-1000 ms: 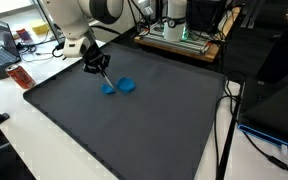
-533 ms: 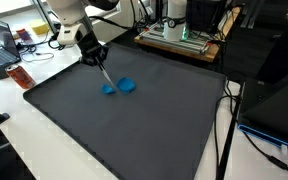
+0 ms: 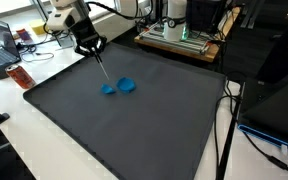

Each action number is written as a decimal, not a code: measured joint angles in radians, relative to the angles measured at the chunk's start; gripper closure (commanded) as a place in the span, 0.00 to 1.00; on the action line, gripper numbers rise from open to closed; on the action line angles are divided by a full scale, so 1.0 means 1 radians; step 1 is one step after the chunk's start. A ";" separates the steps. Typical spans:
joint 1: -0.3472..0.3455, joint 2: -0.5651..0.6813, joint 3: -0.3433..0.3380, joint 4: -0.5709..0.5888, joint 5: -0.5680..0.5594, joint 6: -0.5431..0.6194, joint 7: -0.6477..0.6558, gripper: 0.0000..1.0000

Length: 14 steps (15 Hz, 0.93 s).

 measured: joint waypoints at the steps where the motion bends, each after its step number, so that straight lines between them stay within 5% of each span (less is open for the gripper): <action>1: 0.019 -0.002 -0.008 0.013 -0.012 -0.019 0.064 0.99; 7: 0.115 -0.002 -0.018 0.080 -0.073 -0.135 0.419 0.96; 14: 0.112 0.003 -0.012 0.082 -0.074 -0.135 0.430 0.99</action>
